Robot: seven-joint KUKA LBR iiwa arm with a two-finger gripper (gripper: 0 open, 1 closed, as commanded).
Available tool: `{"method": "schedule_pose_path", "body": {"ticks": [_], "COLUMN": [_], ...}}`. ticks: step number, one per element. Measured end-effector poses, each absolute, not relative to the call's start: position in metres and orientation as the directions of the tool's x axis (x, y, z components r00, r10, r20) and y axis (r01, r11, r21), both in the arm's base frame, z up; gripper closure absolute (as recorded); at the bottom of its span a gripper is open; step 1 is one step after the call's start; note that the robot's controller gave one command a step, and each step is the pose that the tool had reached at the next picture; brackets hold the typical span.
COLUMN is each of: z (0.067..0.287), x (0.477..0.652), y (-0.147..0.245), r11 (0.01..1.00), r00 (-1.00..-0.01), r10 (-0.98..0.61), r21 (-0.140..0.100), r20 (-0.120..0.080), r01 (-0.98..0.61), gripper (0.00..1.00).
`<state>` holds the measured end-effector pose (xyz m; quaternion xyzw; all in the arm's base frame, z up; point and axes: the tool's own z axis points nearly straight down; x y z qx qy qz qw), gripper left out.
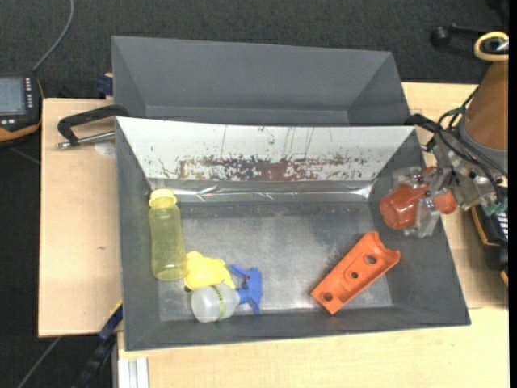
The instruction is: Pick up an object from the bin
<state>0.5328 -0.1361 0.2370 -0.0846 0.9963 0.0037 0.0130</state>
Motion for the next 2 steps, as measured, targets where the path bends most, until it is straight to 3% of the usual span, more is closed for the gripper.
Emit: {"method": "schedule_pose_path", "body": {"ticks": [2], "z": [0.237], "x": [0.5327], "y": [-0.1361], "r11": [0.986], "r00": [-0.985], "r10": [-0.168], "r21": [0.005], "r20": [-0.026], "r01": [-0.168], "gripper": [1.0]}}
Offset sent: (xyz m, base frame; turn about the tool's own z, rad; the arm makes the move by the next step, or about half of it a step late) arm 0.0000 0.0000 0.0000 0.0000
